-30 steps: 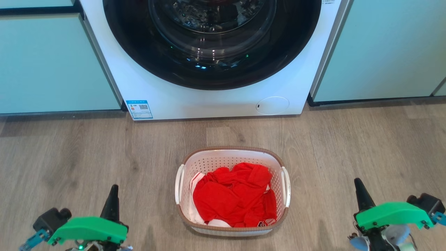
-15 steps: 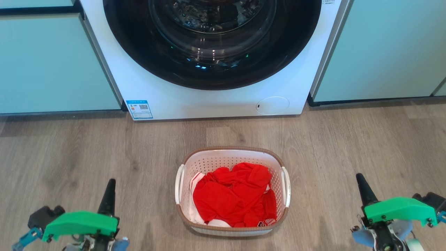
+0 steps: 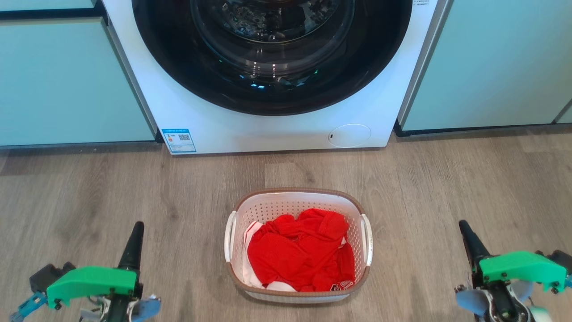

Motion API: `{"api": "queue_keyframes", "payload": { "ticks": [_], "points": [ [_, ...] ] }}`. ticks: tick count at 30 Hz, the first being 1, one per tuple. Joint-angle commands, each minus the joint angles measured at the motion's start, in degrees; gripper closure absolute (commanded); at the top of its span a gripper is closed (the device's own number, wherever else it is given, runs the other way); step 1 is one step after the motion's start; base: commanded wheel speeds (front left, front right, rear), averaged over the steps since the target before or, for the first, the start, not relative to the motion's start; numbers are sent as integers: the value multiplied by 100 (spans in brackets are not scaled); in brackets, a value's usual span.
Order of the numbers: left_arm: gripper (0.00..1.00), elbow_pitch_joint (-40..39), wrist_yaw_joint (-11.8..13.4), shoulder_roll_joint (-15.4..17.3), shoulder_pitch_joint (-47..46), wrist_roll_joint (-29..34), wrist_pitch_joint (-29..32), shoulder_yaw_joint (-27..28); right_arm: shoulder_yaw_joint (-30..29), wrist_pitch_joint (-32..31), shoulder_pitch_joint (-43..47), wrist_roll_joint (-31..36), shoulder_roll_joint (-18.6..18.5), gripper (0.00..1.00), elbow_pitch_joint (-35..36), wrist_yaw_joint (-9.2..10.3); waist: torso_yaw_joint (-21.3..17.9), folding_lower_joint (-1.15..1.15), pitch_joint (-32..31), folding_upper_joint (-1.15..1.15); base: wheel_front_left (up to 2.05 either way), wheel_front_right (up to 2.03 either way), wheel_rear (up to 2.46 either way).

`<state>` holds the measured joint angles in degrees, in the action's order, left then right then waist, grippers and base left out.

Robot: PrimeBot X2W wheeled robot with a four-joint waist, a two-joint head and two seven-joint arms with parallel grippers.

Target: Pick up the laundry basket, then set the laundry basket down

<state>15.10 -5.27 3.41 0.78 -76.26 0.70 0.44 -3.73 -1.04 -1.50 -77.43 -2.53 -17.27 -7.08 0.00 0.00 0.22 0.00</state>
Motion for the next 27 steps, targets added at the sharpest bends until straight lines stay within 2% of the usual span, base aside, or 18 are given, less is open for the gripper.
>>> {"api": "queue_keyframes", "payload": {
  "ticks": [1, 24, 27],
  "points": [
    [100, -163, -52, 77, -380, -141, 53, 177, 62, -43, -338, -140, -124, 100, 247, -33, 0, 0, 0, 0, 0, 0, 0],
    [100, -112, -218, 61, -677, -1685, 444, 445, -147, -434, -454, -1547, -127, 100, 329, -41, 0, 0, -3, 0, 0, 0, 0],
    [100, -111, -222, 57, -684, -1717, 457, 456, -156, -446, -457, -1576, -124, 100, 331, -41, 0, 0, -4, 0, 0, 0, 0]
  ]
}}
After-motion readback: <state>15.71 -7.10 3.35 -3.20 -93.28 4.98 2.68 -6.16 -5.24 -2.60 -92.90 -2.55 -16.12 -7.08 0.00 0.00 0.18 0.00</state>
